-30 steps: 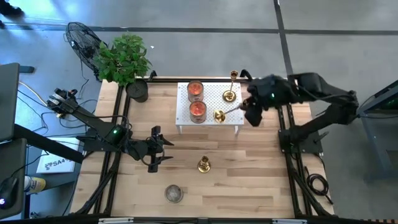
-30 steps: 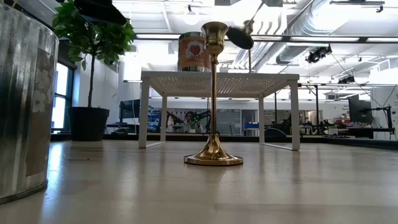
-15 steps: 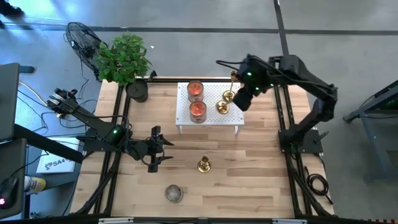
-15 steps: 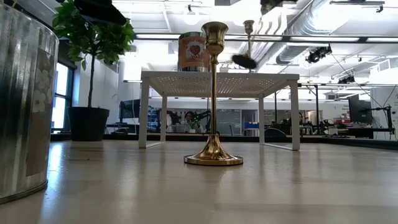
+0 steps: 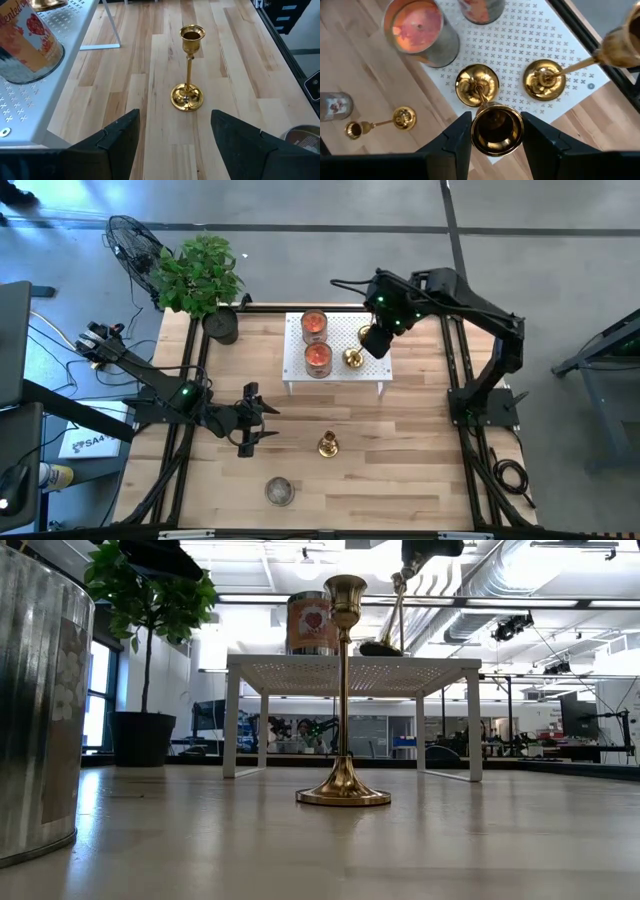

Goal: Pick & Place candle stick holders
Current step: Put the bottom gold candle holder on the shelf

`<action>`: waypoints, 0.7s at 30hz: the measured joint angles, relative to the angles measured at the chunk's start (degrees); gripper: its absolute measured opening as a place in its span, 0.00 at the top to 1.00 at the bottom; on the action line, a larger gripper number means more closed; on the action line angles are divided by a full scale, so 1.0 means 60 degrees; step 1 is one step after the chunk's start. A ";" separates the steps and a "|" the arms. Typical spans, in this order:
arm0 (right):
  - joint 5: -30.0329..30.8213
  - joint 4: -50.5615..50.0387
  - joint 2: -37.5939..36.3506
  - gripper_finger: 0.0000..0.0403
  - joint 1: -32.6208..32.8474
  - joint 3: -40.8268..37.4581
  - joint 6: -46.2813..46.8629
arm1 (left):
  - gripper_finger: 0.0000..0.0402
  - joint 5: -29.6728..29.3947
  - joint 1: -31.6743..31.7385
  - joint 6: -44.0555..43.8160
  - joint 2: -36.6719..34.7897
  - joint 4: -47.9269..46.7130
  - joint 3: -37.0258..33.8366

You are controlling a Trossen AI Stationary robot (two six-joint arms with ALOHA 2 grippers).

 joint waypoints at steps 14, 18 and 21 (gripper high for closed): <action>0.0449 0.0019 0.0089 0.66 -0.0008 -0.0135 0.0234 | 0.41 -0.0001 0.0001 0.0000 0.0000 -0.0004 0.0000; 0.0412 0.0115 0.0055 0.66 -0.0060 -0.0657 0.0234 | 0.41 -0.0004 0.0000 0.0000 0.0000 0.0000 0.0000; 0.0314 0.0078 0.0034 0.66 -0.0133 -0.0945 0.0223 | 0.41 0.0000 0.0004 0.0000 0.0000 -0.0004 0.0000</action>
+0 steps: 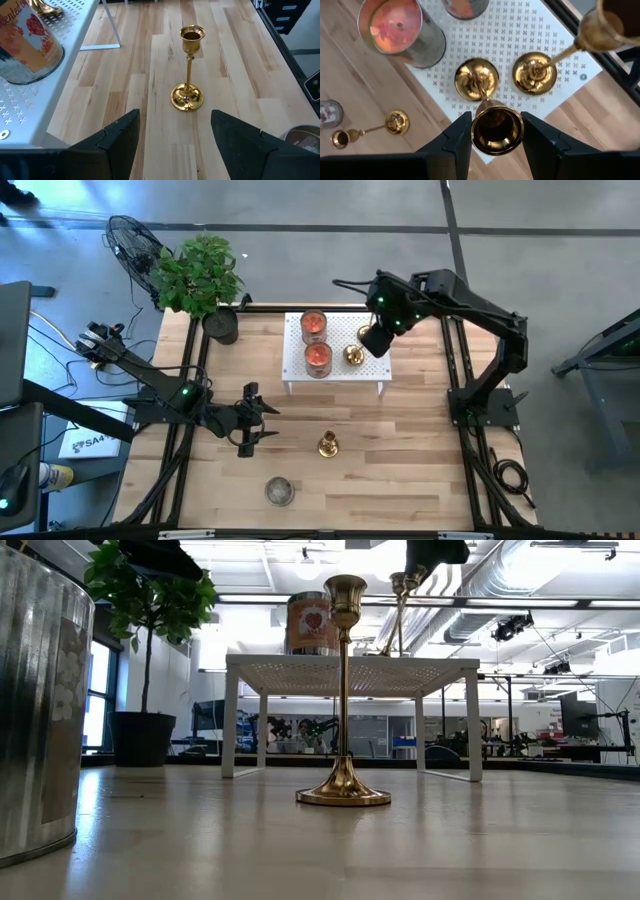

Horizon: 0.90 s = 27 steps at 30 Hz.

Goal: Pick & Place candle stick holders
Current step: Put the bottom gold candle holder on the shelf, then put the brown scented candle on the shelf

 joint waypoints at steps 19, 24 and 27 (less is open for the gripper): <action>-0.0384 -0.0011 -0.0098 0.64 0.0009 -0.0087 0.0109 | 0.41 -0.0004 -0.0004 0.0000 0.0000 0.0001 0.0000; -0.0658 0.0126 -0.0050 0.59 0.0016 -0.0138 0.0119 | 0.41 0.0000 -0.0003 0.0000 -0.0002 0.0001 0.0000; -0.0649 0.0393 0.0080 0.59 0.0019 -0.0191 0.0085 | 0.41 0.0000 -0.0004 0.0000 -0.0003 0.0001 0.0000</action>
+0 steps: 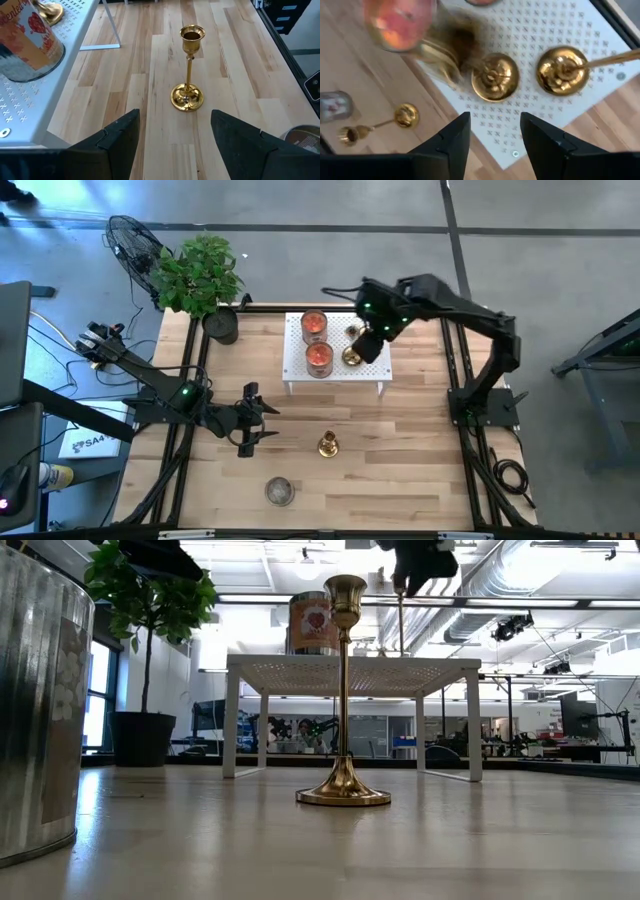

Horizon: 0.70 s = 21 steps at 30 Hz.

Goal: Pick & Place candle stick holders
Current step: Put the brown scented candle on the shelf

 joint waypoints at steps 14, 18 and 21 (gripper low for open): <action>-0.0189 0.0403 -0.0153 0.63 0.0007 0.0075 -0.0074 | 0.41 0.0000 0.0004 0.0000 0.0000 0.0000 0.0000; -0.0306 0.0342 -0.0124 0.64 0.0159 0.0075 -0.0072 | 0.41 -0.0003 0.0002 0.0000 0.0003 0.0000 0.0000; -0.0328 -0.0183 -0.0142 0.65 0.0330 0.0075 0.0215 | 0.41 -0.0003 0.0002 0.0000 0.0001 0.0000 0.0000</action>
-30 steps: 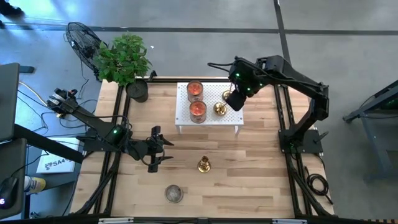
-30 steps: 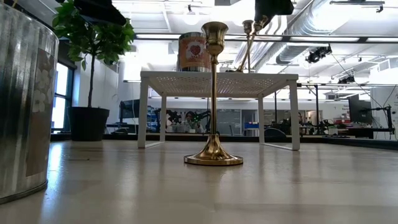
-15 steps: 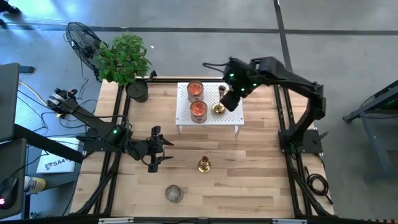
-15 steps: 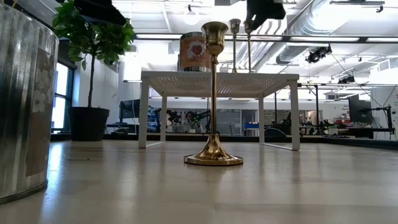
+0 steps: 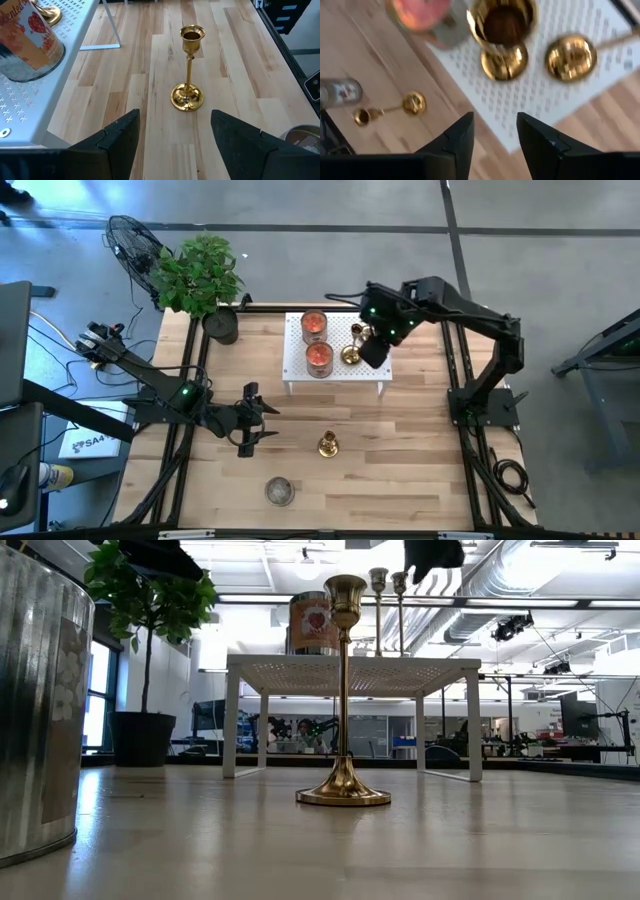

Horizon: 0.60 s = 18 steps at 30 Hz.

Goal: Pick & Place candle stick holders
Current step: Put the brown scented candle on the shelf

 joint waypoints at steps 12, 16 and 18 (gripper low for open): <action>-0.0810 -0.0282 -0.0551 0.68 0.1709 -0.0025 0.1322 | 0.41 0.0002 0.0000 0.0000 0.0002 -0.0011 0.0000; -0.0382 -0.0285 -0.0856 0.68 0.2914 -0.0025 0.1773 | 0.41 0.0003 0.0001 0.0000 0.0002 -0.0004 0.0000; 0.0224 -0.0297 -0.0945 0.68 0.3620 -0.0025 0.1989 | 0.41 0.0002 0.0000 0.0000 0.0000 -0.0004 0.0000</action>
